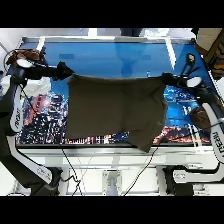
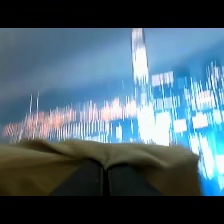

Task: Fold the shirts.

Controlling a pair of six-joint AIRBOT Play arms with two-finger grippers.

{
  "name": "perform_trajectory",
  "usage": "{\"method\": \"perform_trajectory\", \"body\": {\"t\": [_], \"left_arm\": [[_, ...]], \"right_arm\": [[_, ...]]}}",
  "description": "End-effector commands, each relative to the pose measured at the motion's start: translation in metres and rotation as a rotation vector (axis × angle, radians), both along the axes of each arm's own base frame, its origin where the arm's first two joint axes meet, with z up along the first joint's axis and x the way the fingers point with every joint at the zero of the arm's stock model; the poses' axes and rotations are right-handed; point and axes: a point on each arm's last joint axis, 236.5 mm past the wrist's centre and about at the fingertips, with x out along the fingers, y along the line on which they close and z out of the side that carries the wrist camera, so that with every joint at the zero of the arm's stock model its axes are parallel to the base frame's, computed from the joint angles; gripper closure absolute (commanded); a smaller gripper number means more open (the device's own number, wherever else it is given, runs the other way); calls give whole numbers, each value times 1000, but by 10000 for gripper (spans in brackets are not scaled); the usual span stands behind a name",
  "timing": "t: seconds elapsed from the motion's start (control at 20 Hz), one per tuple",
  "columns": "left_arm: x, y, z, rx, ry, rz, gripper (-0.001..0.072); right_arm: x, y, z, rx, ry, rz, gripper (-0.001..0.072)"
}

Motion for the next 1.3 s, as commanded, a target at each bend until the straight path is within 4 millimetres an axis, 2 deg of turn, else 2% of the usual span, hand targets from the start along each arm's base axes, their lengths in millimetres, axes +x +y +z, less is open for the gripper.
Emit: {"method": "perform_trajectory", "body": {"t": [0.0, 0.05, 0.1, 0.15, 0.25, 0.35, 0.45, 0.55, 0.65, 0.7, 0.75, 0.8, 0.9, 1.05, 1.15, 1.25], "left_arm": [[32, 6, 6, -52, -80, 94, 338], [35, 5, 19, -59, -105, 83, 339], [37, 2, 39, -65, -154, 57, 339], [39, -1, 66, -75, -215, 24, 339], [35, -8, 131, -86, -357, -62, 340], [16, -11, 192, -50, -491, -153, 343], [-15, -11, 242, 31, -611, -209, 352], [-48, -10, 271, 168, -677, -249, 364], [-89, -7, 291, 337, -694, -287, 517], [-111, -7, 293, 404, -670, -314, 551], [-133, -3, 289, 455, -605, -321, 551], [-151, 7, 281, 501, -516, -299, 551], [-178, 36, 262, 589, -330, -206, 551], [-204, 67, 240, 675, -153, -133, 551], [-207, 68, 228, 670, -109, -139, 551], [-207, 68, 208, 655, -54, -157, 550]], "right_arm": [[36, -5, 22, -80, -205, -103, 516], [40, -9, 33, -81, -229, -113, 367], [43, -13, 46, -79, -248, -116, 326], [44, -18, 59, -78, -263, -117, 326], [41, -33, 100, -118, -322, -115, 326], [25, -54, 149, -219, -383, -107, 327], [-5, -76, 186, -317, -388, -98, 328], [-46, -99, 215, -377, -359, -110, 340], [-92, -118, 241, -427, -324, -137, 340], [-113, -124, 249, -451, -303, -149, 340], [-133, -129, 253, -476, -270, -157, 340], [-154, -133, 251, -500, -218, -160, 340], [-193, -142, 230, -534, -59, -159, 341], [-244, -151, 176, -517, 237, -139, 352], [-259, -153, 136, -502, 353, -91, 470], [-274, -151, 81, -436, 470, -71, 489]]}}
